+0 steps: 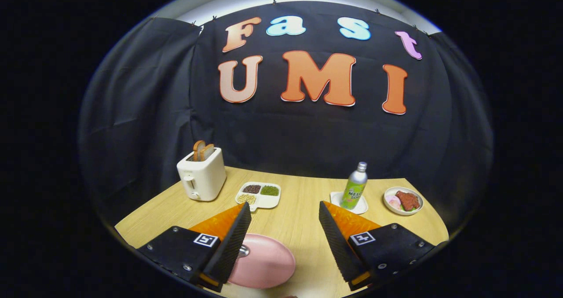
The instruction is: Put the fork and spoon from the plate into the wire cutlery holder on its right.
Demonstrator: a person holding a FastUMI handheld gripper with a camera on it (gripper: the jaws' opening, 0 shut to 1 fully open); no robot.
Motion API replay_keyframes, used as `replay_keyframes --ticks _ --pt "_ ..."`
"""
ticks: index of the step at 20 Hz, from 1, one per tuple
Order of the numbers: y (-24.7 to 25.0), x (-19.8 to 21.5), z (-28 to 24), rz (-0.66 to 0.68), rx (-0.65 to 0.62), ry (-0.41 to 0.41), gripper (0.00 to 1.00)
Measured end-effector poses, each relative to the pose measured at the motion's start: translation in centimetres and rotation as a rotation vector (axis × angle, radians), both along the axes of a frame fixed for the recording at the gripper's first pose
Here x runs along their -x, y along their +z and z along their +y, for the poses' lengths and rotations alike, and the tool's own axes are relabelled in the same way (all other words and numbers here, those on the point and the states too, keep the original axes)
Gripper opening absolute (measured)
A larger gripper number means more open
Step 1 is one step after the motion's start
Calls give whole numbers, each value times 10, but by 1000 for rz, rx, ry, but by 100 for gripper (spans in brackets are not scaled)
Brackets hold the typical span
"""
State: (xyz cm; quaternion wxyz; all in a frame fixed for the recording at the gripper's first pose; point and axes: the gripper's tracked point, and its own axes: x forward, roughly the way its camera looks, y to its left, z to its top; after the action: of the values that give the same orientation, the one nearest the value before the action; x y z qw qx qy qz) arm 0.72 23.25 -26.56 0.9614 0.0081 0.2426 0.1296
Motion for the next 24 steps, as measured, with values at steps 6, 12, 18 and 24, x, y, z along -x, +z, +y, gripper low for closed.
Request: replay_keyframes --ticks 6,12,18,24 --pt "-68 44 54 217 18 85 93" --pt "-131 79 71 450 71 98 87" --pt "-176 100 81 628 97 104 62" --pt "-191 114 77 735 122 103 27"
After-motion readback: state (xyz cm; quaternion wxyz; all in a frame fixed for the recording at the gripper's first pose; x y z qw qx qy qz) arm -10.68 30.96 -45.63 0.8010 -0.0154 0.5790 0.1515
